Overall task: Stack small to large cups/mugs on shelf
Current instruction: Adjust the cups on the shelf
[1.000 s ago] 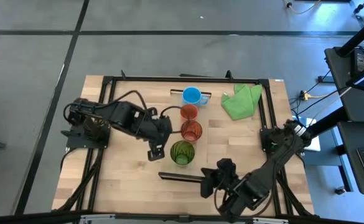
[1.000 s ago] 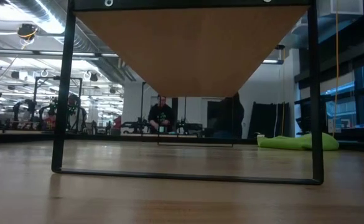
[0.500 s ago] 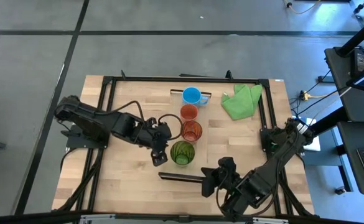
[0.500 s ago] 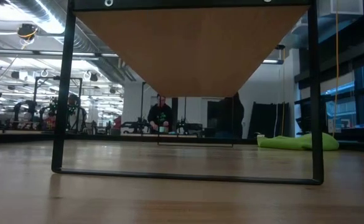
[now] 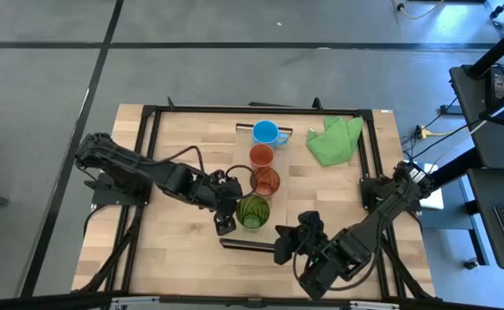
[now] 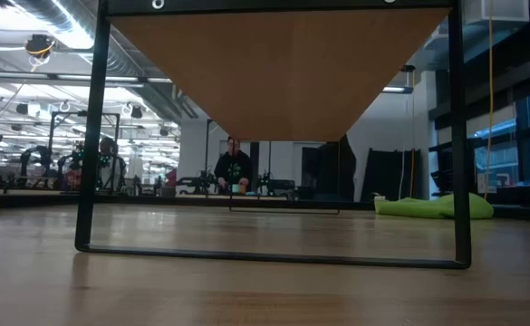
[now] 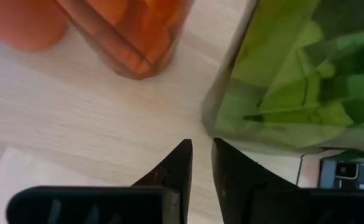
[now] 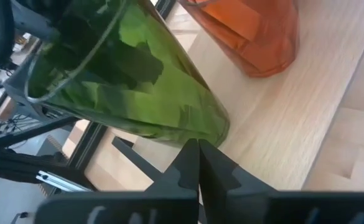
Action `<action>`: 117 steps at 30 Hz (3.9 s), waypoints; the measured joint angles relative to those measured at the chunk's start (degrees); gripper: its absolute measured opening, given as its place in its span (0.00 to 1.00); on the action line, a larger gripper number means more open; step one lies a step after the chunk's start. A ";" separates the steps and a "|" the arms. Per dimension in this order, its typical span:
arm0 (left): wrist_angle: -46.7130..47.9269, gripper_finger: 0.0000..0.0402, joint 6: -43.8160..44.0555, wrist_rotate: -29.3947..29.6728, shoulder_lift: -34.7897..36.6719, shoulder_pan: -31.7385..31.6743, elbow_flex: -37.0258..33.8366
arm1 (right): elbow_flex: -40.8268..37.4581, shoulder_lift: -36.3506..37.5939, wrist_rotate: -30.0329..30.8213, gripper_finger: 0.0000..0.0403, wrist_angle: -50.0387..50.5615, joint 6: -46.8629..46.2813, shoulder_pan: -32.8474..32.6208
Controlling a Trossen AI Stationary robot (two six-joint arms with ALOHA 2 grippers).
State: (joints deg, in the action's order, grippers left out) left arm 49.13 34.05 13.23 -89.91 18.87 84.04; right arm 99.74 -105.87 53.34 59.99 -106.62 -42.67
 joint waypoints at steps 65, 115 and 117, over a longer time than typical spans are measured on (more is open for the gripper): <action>-0.46 0.14 -15.17 -11.66 4.52 -12.22 -2.48 | -4.76 13.03 0.03 0.00 21.62 -8.30 6.32; -46.96 0.14 -1.70 -23.26 27.23 -25.09 -39.95 | -60.11 35.47 -29.64 0.00 -76.13 30.61 25.00; -47.37 0.14 -1.41 -23.28 27.27 -25.07 -40.81 | -60.11 35.08 -29.64 0.00 -76.43 30.46 25.00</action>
State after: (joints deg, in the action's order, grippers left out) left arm 1.76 32.65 -10.04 -62.64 -6.20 43.23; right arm 39.64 -70.79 23.70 -16.44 -76.15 -17.67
